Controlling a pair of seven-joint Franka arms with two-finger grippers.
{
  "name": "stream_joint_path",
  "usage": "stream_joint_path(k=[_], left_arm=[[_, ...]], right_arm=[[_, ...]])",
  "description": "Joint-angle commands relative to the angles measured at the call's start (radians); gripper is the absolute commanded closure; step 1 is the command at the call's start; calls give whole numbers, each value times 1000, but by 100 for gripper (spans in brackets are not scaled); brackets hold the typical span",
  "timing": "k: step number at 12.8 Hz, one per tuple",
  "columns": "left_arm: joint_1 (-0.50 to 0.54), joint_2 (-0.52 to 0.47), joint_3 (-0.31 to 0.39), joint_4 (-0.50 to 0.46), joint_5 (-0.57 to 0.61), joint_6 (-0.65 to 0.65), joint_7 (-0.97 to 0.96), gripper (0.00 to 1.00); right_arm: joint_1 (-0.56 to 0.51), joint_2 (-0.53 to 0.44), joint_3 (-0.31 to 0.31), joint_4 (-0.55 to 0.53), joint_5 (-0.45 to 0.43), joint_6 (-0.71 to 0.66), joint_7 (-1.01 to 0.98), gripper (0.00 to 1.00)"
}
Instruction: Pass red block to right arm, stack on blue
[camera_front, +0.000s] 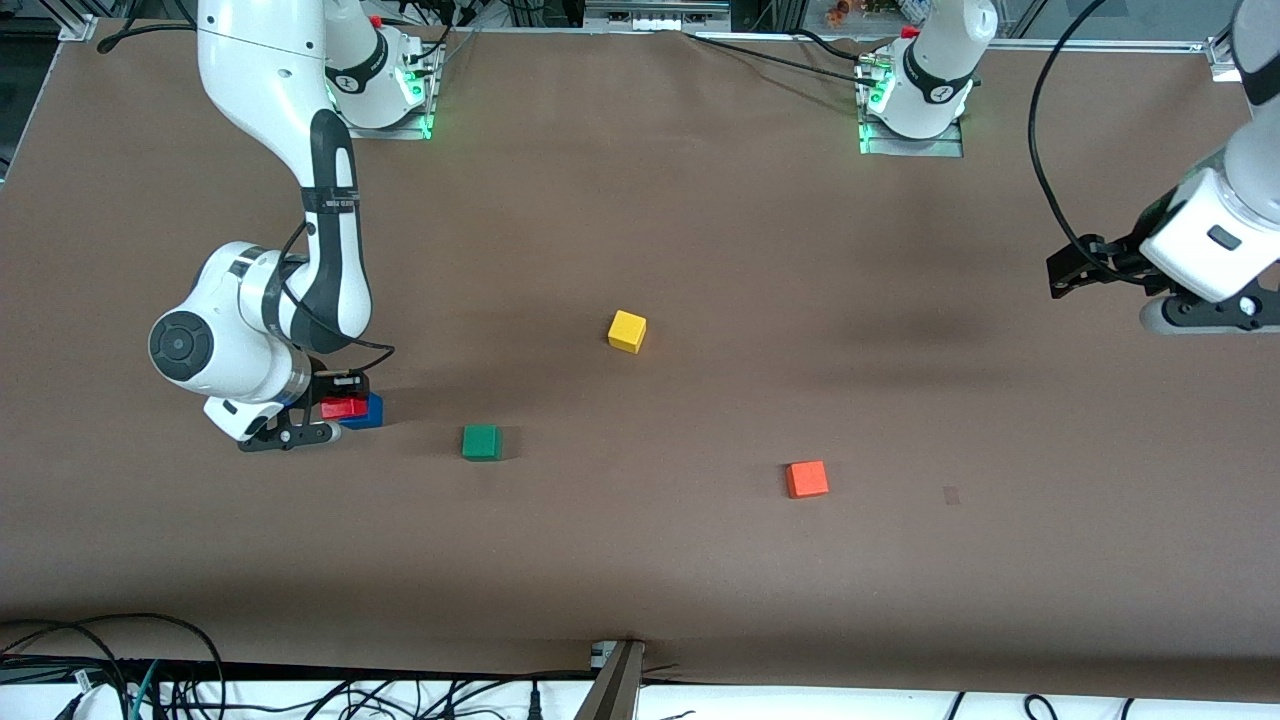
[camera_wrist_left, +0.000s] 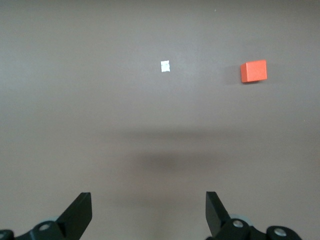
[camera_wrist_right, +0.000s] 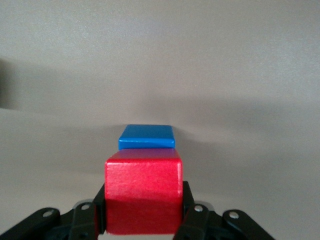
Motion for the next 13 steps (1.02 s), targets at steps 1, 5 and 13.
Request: stream_joint_path(k=[1, 5, 13], left_arm=[[-39, -161, 73, -234, -69, 106, -18, 0], [-42, -152, 96, -247, -86, 108, -4, 0], [-25, -83, 73, -162, -98, 54, 19, 0]], right_arm=[[20, -21, -12, -30, -17, 19, -6, 67], [18, -22, -15, -11, -16, 10, -3, 0], [-20, -21, -99, 217, -8, -247, -4, 0]])
